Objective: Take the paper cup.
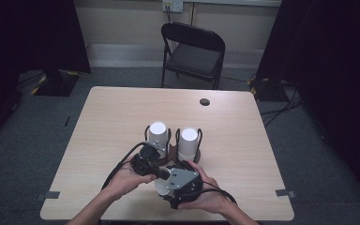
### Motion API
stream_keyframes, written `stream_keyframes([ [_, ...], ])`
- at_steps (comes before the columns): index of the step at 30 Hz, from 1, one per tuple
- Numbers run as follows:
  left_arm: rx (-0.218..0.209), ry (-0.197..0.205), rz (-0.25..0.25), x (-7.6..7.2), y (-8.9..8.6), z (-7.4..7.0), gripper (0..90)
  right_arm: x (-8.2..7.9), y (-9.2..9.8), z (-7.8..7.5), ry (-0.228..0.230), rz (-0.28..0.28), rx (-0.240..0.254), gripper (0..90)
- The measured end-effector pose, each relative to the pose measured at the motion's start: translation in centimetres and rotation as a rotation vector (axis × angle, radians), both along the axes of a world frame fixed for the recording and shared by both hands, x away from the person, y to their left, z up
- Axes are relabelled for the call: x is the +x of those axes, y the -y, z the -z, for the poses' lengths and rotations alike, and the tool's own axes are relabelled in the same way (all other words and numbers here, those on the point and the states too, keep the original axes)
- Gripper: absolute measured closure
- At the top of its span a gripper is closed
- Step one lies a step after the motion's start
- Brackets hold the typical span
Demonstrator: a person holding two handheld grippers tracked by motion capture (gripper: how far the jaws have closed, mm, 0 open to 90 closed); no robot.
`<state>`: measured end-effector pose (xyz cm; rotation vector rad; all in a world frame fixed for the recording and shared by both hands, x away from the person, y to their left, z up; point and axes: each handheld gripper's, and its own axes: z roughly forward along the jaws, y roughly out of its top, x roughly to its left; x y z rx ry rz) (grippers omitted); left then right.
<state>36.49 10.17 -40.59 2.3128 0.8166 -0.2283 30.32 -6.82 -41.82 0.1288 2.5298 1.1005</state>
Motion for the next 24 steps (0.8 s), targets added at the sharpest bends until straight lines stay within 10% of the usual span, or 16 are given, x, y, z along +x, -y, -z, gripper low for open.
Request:
stream_keyframes([
  [24, -0.034, 0.056, -0.02, -0.99, -0.2, 0.07, 86.5, -0.56, 0.35, -0.57, 0.005, 0.007, 0.051, 24.2],
])
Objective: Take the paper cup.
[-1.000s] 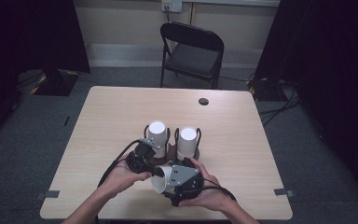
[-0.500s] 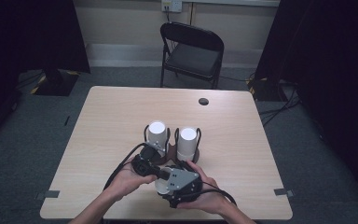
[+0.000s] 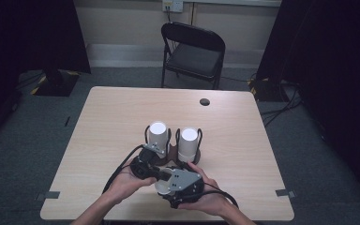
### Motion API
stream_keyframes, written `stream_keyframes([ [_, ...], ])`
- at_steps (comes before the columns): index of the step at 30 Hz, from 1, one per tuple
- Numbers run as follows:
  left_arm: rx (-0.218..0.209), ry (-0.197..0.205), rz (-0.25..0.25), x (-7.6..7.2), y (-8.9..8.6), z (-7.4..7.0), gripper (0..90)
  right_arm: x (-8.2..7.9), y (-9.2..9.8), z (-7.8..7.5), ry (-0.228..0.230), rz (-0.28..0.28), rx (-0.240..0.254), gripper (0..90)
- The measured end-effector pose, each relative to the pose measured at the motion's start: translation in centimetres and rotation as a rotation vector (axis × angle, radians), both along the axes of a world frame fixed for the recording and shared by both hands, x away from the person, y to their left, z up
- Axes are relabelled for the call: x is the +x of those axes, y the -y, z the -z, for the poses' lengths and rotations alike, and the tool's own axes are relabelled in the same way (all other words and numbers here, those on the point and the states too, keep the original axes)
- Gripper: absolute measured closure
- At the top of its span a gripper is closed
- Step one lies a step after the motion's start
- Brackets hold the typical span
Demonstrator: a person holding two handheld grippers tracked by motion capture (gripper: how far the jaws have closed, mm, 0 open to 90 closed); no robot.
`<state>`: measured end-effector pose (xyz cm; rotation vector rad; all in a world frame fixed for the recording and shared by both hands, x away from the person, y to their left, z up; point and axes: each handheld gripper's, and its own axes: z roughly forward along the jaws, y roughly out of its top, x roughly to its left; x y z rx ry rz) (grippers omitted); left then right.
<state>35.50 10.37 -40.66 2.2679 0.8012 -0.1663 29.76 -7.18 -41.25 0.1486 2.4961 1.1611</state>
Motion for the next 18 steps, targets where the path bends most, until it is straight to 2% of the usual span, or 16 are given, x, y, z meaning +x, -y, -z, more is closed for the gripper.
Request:
stream_keyframes([
  [9, -0.041, 0.012, -0.026, 0.1, -0.2, -0.2, 84.2, 0.5, 0.8, -0.4, -0.006, 0.037, 0.029, 24.6],
  [14, -0.053, 0.025, -0.019, 0.1, -0.4, -0.3, 81.4, 0.7, 1.0, -0.4, -0.012, 0.059, 0.035, 24.8],
  [17, -0.041, 0.033, -0.014, 0.1, -0.4, -0.3, 78.2, 1.0, 1.2, -0.5, -0.018, 0.072, 0.041, 25.0],
  [18, -0.058, 0.027, -0.008, 0.2, -0.4, -0.2, 77.0, 1.0, 1.3, -0.5, -0.022, 0.074, 0.042, 25.0],
])
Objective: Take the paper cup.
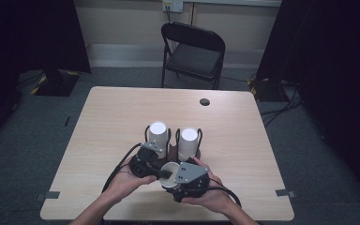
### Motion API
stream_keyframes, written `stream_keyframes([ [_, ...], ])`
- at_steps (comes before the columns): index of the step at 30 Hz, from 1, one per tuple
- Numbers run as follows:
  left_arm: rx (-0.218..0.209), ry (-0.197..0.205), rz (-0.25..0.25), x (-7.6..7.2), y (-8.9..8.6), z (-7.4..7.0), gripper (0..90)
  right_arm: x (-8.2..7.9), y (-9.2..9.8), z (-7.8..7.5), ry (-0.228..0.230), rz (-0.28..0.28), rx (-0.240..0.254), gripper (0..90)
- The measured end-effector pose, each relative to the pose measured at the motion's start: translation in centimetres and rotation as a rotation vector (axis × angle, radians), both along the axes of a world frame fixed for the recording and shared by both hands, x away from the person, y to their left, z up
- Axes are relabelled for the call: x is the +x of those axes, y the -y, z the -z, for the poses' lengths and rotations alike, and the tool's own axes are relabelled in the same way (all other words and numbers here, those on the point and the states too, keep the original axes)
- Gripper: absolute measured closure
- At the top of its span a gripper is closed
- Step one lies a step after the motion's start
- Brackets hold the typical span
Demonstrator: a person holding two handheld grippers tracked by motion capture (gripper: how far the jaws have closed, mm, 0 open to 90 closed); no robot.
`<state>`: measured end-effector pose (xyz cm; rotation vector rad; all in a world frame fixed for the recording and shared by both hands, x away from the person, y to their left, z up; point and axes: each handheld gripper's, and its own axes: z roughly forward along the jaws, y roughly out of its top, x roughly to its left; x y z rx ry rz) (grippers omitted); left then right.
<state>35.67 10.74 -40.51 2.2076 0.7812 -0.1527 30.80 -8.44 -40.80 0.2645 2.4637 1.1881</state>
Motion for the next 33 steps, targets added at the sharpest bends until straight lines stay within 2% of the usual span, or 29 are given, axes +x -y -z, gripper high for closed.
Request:
stream_keyframes([
  [4, -0.015, 0.006, 0.0, 0.0, 0.1, 0.0, 75.1, 0.2, 0.3, 0.0, -0.007, 0.015, 0.005, 25.0],
  [8, -0.025, 0.014, -0.008, 0.0, -0.1, -0.1, 68.1, 0.3, 0.5, 0.1, -0.009, 0.03, 0.006, 25.2],
  [10, -0.045, 0.029, -0.017, -0.1, -0.2, -0.3, 66.2, 0.6, 0.8, 0.2, -0.023, 0.042, 0.018, 25.2],
  [12, -0.044, 0.039, -0.022, -0.1, -0.2, -0.4, 62.2, 0.7, 1.1, 0.2, -0.038, 0.048, 0.031, 25.3],
  [21, -0.07, 0.06, -0.046, -0.1, -0.6, -0.6, 53.7, 0.8, 1.6, 0.0, -0.041, 0.069, 0.041, 25.4],
  [25, -0.084, 0.066, -0.059, -0.1, -0.8, -0.8, 46.7, 0.7, 1.9, -0.1, -0.041, 0.08, 0.045, 25.4],
  [30, -0.092, 0.103, -0.083, -0.3, -1.0, -1.1, 41.6, 0.8, 2.4, -0.1, -0.041, 0.094, 0.052, 25.4],
  [31, -0.111, 0.133, -0.087, -0.5, -1.2, -1.3, 40.6, 0.9, 2.6, -0.1, -0.047, 0.103, 0.052, 25.4],
  [32, -0.106, 0.154, -0.092, -0.6, -1.2, -1.4, 39.0, 0.9, 2.7, -0.1, -0.052, 0.107, 0.057, 25.4],
  [33, -0.106, 0.154, -0.092, -0.6, -1.2, -1.4, 37.4, 0.9, 2.7, -0.1, -0.052, 0.107, 0.057, 25.4],
])
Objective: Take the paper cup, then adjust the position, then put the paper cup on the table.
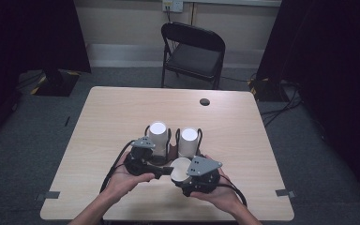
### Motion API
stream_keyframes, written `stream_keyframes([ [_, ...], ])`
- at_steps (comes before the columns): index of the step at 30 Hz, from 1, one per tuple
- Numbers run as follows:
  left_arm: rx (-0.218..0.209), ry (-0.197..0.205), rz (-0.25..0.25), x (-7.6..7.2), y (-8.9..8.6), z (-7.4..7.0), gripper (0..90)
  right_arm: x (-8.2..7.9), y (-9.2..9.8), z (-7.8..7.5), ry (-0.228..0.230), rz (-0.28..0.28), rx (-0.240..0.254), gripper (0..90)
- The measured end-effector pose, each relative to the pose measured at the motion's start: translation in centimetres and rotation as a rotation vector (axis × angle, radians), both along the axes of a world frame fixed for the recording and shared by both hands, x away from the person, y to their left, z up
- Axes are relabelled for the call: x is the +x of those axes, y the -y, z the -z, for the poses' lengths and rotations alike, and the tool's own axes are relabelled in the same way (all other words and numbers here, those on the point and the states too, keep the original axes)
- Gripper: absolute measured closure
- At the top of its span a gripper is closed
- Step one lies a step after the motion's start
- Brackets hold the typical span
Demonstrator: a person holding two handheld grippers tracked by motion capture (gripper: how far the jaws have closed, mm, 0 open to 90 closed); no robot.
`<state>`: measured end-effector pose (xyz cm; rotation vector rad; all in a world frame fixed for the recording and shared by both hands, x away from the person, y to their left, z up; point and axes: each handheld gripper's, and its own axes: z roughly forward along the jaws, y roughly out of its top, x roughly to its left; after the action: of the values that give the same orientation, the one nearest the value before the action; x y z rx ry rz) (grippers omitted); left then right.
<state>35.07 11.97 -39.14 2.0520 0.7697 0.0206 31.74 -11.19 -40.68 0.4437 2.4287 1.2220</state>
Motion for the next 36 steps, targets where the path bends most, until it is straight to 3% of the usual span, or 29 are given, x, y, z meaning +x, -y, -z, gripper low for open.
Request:
stream_keyframes([
  [1, 0.004, 0.026, -0.011, -0.1, -0.1, -0.2, 36.0, 0.2, 0.4, 0.0, -0.024, 0.009, 0.027, 25.4],
  [10, -0.011, 0.076, -0.011, -0.6, -0.5, -0.5, 27.7, 0.9, 1.7, -0.2, -0.059, 0.045, 0.095, 25.5],
  [15, -0.009, 0.11, -0.018, -1.0, -1.0, -0.7, 25.6, 1.2, 2.8, -1.0, -0.052, 0.078, 0.127, 25.7],
  [17, 0.019, 0.145, -0.055, -1.3, -1.1, -0.4, 25.6, 1.3, 3.2, -1.2, -0.051, 0.088, 0.137, 25.8],
  [23, 0.036, 0.167, -0.082, -1.6, -1.6, 0.9, 25.8, 1.8, 4.0, -1.5, -0.051, 0.111, 0.154, 25.8],
  [25, 0.042, 0.192, -0.089, -1.7, -1.8, 0.9, 25.8, 2.0, 4.2, -1.7, -0.047, 0.12, 0.165, 25.8],
  [30, 0.033, 0.201, -0.105, -1.9, -2.2, 0.9, 25.7, 2.3, 4.9, -2.1, -0.038, 0.142, 0.186, 25.8],
  [31, 0.047, 0.22, -0.104, -2.1, -2.3, 0.9, 25.1, 2.3, 5.1, -2.2, -0.036, 0.148, 0.188, 25.8],
  [36, 0.069, 0.232, -0.123, -2.6, -2.9, 1.2, 24.1, 2.5, 5.9, -2.5, -0.024, 0.199, 0.187, 26.3],
])
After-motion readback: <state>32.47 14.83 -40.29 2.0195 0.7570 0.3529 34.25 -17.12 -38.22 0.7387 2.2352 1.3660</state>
